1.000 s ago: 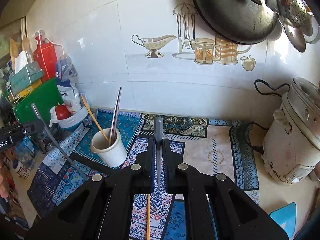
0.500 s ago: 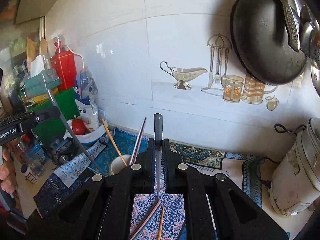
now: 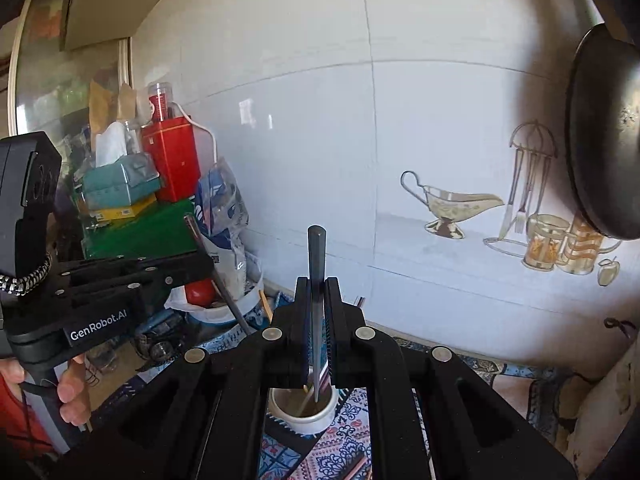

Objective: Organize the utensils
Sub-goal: 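Lower both chopsticks into the white cup and open both tools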

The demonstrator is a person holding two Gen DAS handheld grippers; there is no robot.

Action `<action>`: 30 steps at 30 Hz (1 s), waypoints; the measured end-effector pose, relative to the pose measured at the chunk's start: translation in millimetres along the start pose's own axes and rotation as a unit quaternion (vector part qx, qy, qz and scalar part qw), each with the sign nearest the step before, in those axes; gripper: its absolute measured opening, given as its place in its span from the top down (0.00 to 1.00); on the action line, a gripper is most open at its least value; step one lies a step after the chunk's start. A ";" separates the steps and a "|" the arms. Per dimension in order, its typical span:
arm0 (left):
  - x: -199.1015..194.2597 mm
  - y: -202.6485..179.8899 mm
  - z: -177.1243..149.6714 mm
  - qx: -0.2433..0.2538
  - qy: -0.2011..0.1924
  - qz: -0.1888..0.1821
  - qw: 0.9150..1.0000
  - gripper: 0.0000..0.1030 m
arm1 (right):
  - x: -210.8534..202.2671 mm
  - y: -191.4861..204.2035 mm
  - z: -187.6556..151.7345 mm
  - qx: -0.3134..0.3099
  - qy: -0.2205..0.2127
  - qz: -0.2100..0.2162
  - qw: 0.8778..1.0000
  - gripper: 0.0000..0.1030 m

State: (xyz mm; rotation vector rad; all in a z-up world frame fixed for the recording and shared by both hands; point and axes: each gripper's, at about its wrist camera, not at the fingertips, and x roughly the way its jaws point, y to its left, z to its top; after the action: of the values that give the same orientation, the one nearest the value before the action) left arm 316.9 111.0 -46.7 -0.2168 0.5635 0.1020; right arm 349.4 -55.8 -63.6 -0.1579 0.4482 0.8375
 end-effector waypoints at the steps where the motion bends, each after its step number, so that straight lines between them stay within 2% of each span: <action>1: 5.8 1.5 -1.4 0.000 0.006 0.002 1.000 0.97 | 8.8 0.7 -2.1 0.000 0.007 0.004 1.000 0.94; 11: 64.9 10.5 -24.6 0.003 0.081 0.008 0.997 0.97 | 72.0 -9.5 -32.2 0.015 0.095 0.033 0.995 0.94; 18: 96.1 13.6 -35.1 -0.003 0.117 0.005 0.993 0.97 | 99.5 -19.3 -41.6 0.026 0.129 0.032 0.991 0.94; 22: 100.8 12.6 -33.8 0.001 0.119 0.003 0.993 0.96 | 108.8 -22.0 -42.9 0.030 0.143 0.034 0.989 0.94; 30: 88.8 9.6 -27.5 0.006 0.108 0.007 0.994 0.95 | 97.7 -25.3 -38.7 0.034 0.139 0.030 0.989 0.93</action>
State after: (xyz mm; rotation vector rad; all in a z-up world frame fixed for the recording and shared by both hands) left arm 375.8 117.2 -118.9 -0.2133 0.7807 0.0885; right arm 412.8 -18.0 -142.6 -0.1998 0.7456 0.8615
